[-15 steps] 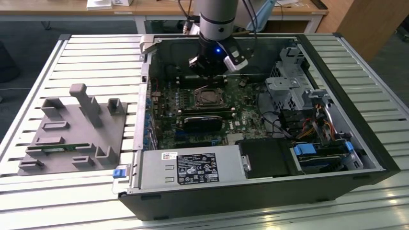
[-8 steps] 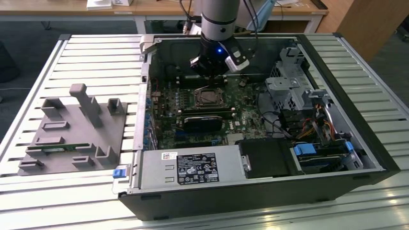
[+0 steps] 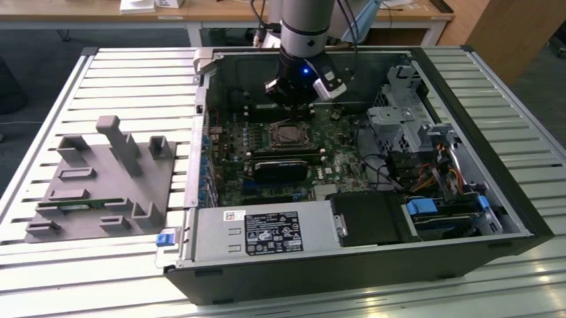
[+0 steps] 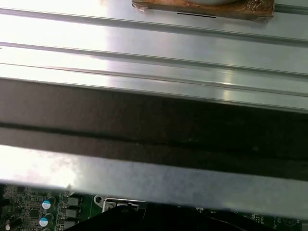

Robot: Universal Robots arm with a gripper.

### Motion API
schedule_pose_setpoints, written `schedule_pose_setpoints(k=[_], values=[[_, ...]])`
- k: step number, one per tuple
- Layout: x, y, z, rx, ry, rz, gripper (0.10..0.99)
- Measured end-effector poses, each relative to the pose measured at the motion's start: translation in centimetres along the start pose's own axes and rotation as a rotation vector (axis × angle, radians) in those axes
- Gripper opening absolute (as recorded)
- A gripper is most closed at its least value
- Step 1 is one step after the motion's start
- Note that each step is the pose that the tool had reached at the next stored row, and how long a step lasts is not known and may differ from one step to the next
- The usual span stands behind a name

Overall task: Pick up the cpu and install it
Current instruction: 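Install the first cpu locking lever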

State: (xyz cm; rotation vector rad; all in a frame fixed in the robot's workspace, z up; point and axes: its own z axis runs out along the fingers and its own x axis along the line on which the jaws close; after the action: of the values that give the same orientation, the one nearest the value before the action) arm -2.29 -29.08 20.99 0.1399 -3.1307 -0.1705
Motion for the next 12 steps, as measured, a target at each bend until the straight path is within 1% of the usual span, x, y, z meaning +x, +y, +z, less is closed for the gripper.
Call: schedule_pose_setpoints(k=[9,12], values=[[-0.31,-0.11,0.77,0.0,0.0033,0.0,0.106],[-0.37,-0.12,0.81,0.0,0.0038,0.001,0.106]])
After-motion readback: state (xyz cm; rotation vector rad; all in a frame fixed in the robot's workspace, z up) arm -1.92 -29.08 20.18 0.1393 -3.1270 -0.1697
